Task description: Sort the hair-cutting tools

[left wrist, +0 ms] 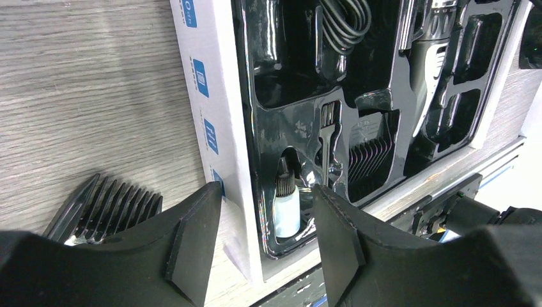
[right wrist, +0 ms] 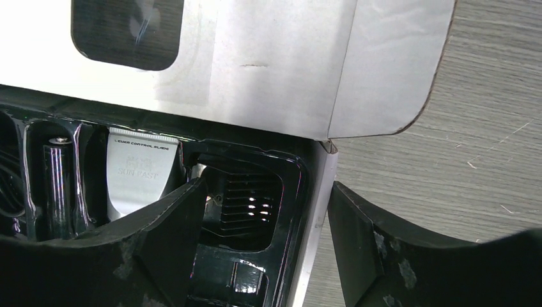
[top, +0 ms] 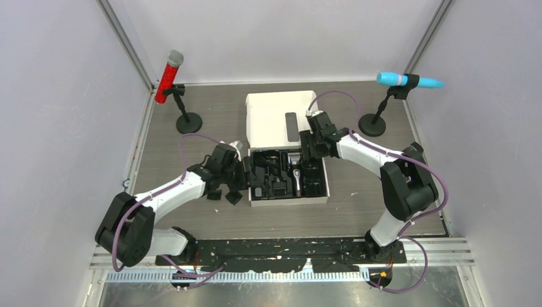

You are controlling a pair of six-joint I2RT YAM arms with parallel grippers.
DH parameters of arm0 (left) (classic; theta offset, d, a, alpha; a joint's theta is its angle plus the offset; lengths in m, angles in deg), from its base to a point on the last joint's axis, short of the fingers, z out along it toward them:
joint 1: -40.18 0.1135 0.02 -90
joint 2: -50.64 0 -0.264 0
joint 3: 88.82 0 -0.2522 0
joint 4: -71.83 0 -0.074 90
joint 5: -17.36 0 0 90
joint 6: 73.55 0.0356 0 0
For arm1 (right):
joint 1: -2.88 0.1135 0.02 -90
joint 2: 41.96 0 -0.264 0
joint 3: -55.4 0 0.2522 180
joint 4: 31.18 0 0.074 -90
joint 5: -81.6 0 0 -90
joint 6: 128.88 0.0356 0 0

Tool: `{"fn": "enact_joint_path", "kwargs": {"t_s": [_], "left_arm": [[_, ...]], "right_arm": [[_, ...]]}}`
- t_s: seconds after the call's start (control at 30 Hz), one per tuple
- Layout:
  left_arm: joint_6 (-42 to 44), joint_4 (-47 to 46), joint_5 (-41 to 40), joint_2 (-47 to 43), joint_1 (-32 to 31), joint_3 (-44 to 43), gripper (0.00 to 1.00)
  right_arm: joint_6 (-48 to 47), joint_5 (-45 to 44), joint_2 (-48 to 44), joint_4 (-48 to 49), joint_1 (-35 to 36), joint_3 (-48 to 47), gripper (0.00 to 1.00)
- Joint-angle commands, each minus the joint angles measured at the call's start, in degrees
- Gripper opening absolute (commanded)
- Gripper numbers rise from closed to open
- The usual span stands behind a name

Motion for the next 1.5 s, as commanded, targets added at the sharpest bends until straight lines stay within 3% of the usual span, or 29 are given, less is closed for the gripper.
{"fn": "enact_joint_path", "kwargs": {"t_s": [0.0, 0.1, 0.37, 0.43, 0.47, 0.5, 0.73, 0.93, 1.17, 1.47], "left_arm": [[-0.69, -3.34, -1.11, -2.96, -0.42, 0.25, 0.57], [-0.60, -2.69, -1.83, -3.67, -0.42, 0.30, 0.57], [0.98, 0.95, -3.64, -5.68, -0.38, -1.08, 0.58], [2.37, 3.93, -6.12, -7.03, -0.42, -2.08, 0.59], [3.02, 5.39, -7.50, -11.99, -0.42, -2.55, 0.59], [3.60, 6.80, -8.79, -9.12, -0.36, -3.02, 0.59], [4.65, 15.88, -15.70, -12.35, 0.02, -3.88, 0.60], [-4.04, 21.98, -19.51, -13.90, 0.02, -1.13, 0.57], [-16.37, 14.36, -21.41, -24.03, 0.02, 10.03, 0.43], [-24.22, 9.00, -25.22, -29.50, 0.02, 18.13, 0.40]], "right_arm": [[0.41, -5.11, 2.51, -3.56, 0.44, -1.09, 0.72], [0.14, -7.66, 3.52, -4.75, 0.85, -1.73, 0.72], [-0.33, -4.48, 2.15, -3.83, 1.12, -1.54, 0.73], [-0.20, -2.71, 0.06, -3.62, 1.12, -1.55, 0.74], [-0.10, -2.24, -1.86, -3.54, 1.12, -1.55, 0.75], [0.00, -1.38, -2.96, -3.44, 1.12, -1.70, 0.76], [0.19, -0.81, -13.84, -3.38, 1.13, -1.78, 0.80], [0.83, -2.50, -19.88, -2.77, 1.13, 0.14, 0.81], [1.14, -1.74, -21.75, -1.82, 1.12, 1.52, 0.81], [1.01, -0.73, -21.37, -1.54, 1.12, 2.18, 0.81]]}}
